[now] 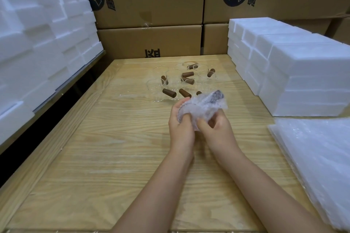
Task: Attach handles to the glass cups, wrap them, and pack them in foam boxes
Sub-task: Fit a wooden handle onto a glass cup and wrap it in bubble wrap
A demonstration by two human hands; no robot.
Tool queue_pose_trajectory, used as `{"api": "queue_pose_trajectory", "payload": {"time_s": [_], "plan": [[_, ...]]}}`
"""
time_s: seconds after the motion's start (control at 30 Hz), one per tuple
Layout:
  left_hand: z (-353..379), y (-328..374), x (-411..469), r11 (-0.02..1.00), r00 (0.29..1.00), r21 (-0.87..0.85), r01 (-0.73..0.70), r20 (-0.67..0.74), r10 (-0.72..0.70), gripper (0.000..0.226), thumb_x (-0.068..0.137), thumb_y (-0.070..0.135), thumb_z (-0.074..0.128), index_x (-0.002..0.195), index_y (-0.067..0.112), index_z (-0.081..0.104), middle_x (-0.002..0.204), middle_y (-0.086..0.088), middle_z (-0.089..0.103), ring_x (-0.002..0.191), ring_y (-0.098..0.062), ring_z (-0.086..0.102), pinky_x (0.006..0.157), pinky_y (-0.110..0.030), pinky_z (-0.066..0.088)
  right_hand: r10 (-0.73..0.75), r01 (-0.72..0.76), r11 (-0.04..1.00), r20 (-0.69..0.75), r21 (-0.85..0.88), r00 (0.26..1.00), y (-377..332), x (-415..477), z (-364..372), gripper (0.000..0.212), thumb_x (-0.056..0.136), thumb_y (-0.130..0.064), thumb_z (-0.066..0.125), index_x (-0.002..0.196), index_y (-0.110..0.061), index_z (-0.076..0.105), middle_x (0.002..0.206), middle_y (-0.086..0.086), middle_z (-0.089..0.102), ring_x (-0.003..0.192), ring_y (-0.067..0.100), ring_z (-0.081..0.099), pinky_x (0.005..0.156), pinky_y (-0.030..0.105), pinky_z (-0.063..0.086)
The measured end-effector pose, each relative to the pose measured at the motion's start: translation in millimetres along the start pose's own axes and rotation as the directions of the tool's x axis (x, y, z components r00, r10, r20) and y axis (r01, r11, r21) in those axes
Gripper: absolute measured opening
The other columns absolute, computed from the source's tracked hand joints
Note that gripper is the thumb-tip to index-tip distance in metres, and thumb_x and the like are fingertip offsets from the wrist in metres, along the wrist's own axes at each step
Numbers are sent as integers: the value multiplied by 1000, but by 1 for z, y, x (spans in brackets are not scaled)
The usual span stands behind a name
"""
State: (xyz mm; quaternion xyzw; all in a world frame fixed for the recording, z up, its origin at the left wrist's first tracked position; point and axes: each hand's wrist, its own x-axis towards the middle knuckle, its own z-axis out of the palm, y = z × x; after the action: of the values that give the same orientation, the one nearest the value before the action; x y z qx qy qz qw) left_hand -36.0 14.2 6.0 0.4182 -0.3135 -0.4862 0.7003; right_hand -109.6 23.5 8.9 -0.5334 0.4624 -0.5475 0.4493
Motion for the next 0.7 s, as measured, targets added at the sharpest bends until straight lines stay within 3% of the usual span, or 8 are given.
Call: {"api": "queue_pose_trajectory", "payload": {"time_s": [0.1, 0.17, 0.23, 0.37, 0.47, 0.53, 0.63, 0.7], "plan": [[2, -1, -6, 997, 992, 46, -61, 111, 56, 33, 74, -1, 52, 99, 19, 61, 88, 6, 67, 80, -6, 63, 69, -19, 51, 18, -24, 999, -149, -37, 989, 1, 5, -4, 21, 84, 4, 56, 74, -13, 66, 64, -7, 69, 61, 3, 64, 55, 19, 50], [4, -3, -11, 995, 978, 65, -80, 197, 66, 34, 71, 6, 60, 103, 19, 57, 94, 3, 65, 83, -6, 61, 76, -22, 51, 85, -81, 996, -242, 26, 967, 1, 9, -10, 22, 82, 2, 57, 70, -14, 66, 62, -7, 70, 62, 7, 67, 54, 20, 52], [5, -8, -15, 969, 973, 190, -160, 193, 123, 32, 82, 3, 65, 102, 26, 55, 99, 4, 63, 88, -7, 61, 84, -28, 50, 117, -131, 991, -300, -26, 947, 3, 12, -12, 15, 81, -1, 58, 74, -11, 67, 66, -2, 70, 68, 17, 68, 59, 28, 53], [3, -9, -12, 932, 982, 308, -189, 61, 179, 38, 86, -3, 58, 91, 35, 55, 91, 10, 66, 82, -9, 63, 78, -36, 54, 89, -109, 989, -194, -97, 977, 2, 8, -7, 9, 77, -6, 61, 74, -10, 69, 70, 5, 72, 72, 24, 69, 62, 37, 56], [-2, -7, -4, 935, 987, 320, -153, -4, 162, 41, 82, -10, 55, 87, 31, 58, 91, 1, 68, 80, -16, 65, 74, -41, 55, 119, -115, 991, -48, 72, 992, 0, 3, -1, 10, 68, -18, 64, 70, -11, 71, 69, 1, 73, 69, 14, 70, 58, 25, 54], [-3, -8, -4, 922, 987, 359, -149, -1, 160, 39, 80, -10, 55, 87, 28, 60, 85, 5, 69, 75, -12, 65, 71, -39, 56, 146, -146, 989, -105, 8, 984, 4, 5, -1, 12, 75, -19, 68, 71, -8, 70, 68, 3, 72, 68, 17, 69, 61, 30, 54], [0, -7, -9, 906, 986, 391, -162, 96, 135, 31, 81, 1, 60, 91, 30, 62, 84, 11, 70, 75, -3, 64, 72, -34, 55, 175, -212, 973, -300, -93, 938, 7, 10, -5, 19, 81, -17, 66, 64, -10, 64, 65, 4, 69, 67, 23, 67, 65, 37, 54], [-2, -6, -10, 912, 949, 347, -220, 292, 119, 37, 75, 10, 61, 106, 30, 59, 105, 6, 68, 98, -6, 64, 88, -31, 51, 212, -231, 973, -395, -3, 894, 7, 15, -12, 20, 84, -16, 65, 65, -13, 61, 63, -1, 66, 64, 18, 66, 60, 30, 52]]}}
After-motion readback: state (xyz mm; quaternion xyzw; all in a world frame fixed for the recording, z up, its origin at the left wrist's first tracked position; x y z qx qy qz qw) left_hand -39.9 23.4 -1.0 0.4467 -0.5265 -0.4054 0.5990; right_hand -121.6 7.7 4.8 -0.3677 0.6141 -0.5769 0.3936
